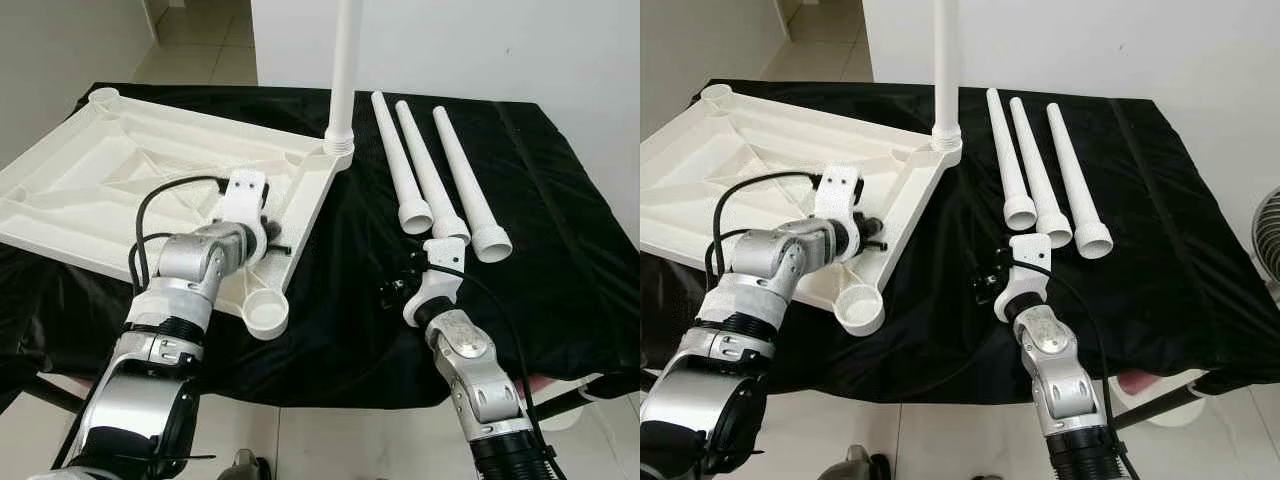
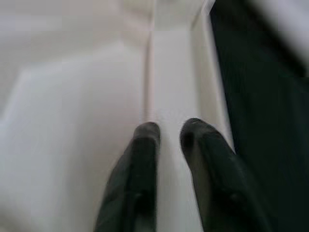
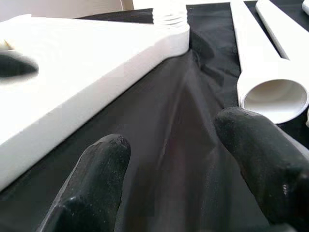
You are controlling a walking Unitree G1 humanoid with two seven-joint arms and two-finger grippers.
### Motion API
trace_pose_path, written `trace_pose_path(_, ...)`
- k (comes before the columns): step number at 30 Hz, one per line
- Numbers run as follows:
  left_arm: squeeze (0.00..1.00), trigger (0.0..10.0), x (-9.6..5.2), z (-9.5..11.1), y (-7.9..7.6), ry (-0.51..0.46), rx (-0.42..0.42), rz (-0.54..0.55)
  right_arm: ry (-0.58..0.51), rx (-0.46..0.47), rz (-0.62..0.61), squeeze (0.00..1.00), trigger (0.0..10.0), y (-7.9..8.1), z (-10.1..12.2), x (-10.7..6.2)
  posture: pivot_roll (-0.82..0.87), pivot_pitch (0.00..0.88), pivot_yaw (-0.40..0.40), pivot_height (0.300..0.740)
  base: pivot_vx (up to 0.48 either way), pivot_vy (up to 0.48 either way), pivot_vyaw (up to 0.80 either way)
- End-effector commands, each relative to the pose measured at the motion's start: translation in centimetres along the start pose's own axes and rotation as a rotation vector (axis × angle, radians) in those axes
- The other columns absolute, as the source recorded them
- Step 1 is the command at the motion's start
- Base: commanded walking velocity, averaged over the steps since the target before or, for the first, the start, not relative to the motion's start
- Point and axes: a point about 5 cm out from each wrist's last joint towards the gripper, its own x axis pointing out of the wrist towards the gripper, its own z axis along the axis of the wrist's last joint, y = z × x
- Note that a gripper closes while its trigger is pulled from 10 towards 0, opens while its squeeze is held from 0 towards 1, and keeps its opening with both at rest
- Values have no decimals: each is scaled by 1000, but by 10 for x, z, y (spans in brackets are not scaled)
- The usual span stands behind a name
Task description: Building children table
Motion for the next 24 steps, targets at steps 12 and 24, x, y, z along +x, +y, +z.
trace_pose_path(12,0,10000,-26,14,13,-123,270,-98,-53,7,161,0,10000,25,14,5,-5,125,32,740,0,0,0)
trace_pose_path(24,0,10000,-95,41,74,-285,207,154,-61,165,406,0,10000,100,44,40,34,124,9,740,0,0,0)
